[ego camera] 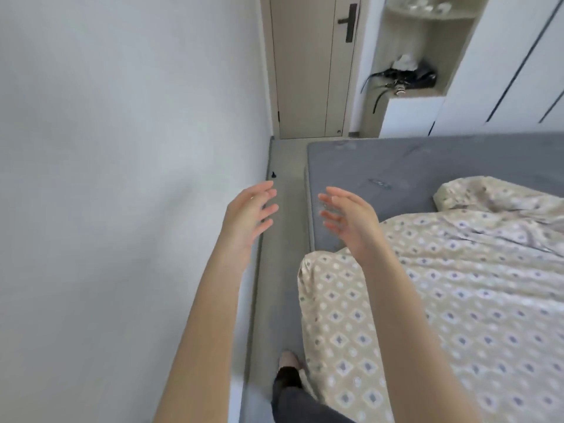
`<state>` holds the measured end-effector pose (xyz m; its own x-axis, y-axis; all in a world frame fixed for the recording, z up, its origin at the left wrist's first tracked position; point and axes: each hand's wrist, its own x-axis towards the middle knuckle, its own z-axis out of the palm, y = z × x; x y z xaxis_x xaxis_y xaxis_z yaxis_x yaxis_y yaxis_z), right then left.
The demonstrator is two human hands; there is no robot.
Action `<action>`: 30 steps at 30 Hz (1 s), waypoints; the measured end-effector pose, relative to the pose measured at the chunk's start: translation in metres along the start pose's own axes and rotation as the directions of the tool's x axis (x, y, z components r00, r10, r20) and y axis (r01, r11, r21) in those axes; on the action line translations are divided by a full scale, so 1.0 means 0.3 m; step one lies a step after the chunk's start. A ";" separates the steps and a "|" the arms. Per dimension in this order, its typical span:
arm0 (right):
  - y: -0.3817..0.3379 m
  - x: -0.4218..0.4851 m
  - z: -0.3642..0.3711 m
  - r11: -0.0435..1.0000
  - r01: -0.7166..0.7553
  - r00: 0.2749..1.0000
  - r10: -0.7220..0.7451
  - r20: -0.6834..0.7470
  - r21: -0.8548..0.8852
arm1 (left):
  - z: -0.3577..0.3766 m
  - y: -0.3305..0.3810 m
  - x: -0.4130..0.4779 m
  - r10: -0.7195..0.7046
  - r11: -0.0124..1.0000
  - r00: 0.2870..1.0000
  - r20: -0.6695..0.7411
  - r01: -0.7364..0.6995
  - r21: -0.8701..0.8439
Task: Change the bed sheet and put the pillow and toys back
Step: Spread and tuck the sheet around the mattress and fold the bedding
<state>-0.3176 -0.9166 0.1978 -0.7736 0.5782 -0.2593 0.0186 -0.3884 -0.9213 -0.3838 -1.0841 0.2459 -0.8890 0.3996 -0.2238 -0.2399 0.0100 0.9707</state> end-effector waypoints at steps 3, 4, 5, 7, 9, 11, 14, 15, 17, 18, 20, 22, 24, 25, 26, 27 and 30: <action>-0.030 0.201 0.025 1.000 -0.004 1.000 0.005 -0.029 0.020 | 0.049 0.043 0.241 -0.003 1.000 0.998 0.058 0.001 0.023; -0.051 0.272 0.031 1.000 -0.006 0.999 0.007 -0.047 0.021 | 0.073 0.065 0.320 -0.011 0.999 0.997 0.079 0.008 0.035; -0.082 0.343 0.036 1.000 -0.003 0.998 0.005 -0.064 0.028 | 0.102 0.089 0.406 -0.022 0.999 0.995 0.096 0.018 0.042; -0.138 0.471 0.034 0.999 0.015 0.994 -0.012 -0.105 0.032 | 0.157 0.127 0.560 -0.040 0.997 0.989 0.140 0.031 0.069; -0.190 0.586 0.020 0.999 0.041 0.985 -0.035 -0.167 0.033 | 0.215 0.160 0.704 -0.048 0.996 0.980 0.194 0.031 0.089; -0.222 0.666 -0.004 0.998 0.044 0.973 -0.034 -0.229 0.038 | 0.261 0.174 0.822 -0.062 0.994 0.973 0.224 0.041 0.098; -0.248 0.783 -0.059 0.999 0.027 0.945 -0.013 -0.327 0.038 | 0.347 0.181 1.006 -0.099 0.991 0.955 0.278 0.070 0.114; -0.255 0.831 -0.085 0.999 0.026 0.928 -0.008 -0.373 0.044 | 0.393 0.181 1.081 -0.112 0.990 0.943 0.313 0.078 0.118; -0.258 0.901 -0.132 0.998 0.030 0.894 -0.004 -0.447 0.052 | 0.468 0.175 1.195 -0.129 0.988 0.923 0.362 0.088 0.128; -0.254 0.945 -0.162 0.997 0.031 0.872 0.005 -0.490 0.065 | 0.519 0.164 1.265 -0.145 0.985 0.905 0.399 0.095 0.143; -0.243 1.007 -0.205 0.996 0.020 0.836 0.031 -0.549 0.086 | 0.601 0.145 1.365 -0.171 0.981 0.873 0.458 0.106 0.165; -0.232 1.091 -0.256 0.993 0.025 0.777 0.052 -0.627 0.113 | 0.702 0.123 1.489 -0.215 0.971 0.823 0.526 0.123 0.204; -0.228 1.160 -0.294 0.989 0.028 0.727 0.081 -0.682 0.147 | 0.791 0.110 1.595 -0.246 0.962 0.776 0.580 0.123 0.243; -0.229 1.216 -0.318 0.985 0.041 0.684 0.096 -0.723 0.169 | 0.857 0.109 1.670 -0.271 0.954 0.732 0.625 0.120 0.273; -0.231 1.262 -0.336 0.979 0.054 0.637 0.118 -0.762 0.197 | 0.914 0.113 1.729 -0.300 0.944 0.684 0.664 0.111 0.312; -0.236 1.307 -0.349 0.973 0.072 0.603 0.133 -0.787 0.220 | 0.967 0.114 1.785 -0.321 0.935 0.645 0.693 0.100 0.341; -0.256 1.414 -0.375 0.953 0.118 0.514 0.181 -0.839 0.278 | 1.102 0.131 1.916 -0.390 0.898 0.516 0.763 0.028 0.440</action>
<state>-0.5761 -0.5608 0.1260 0.1371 0.8288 -0.5425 -0.2495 -0.5012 -0.8286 -0.7752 -0.5511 0.1842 -0.0673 0.9013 -0.4279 -0.0691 0.4236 0.9032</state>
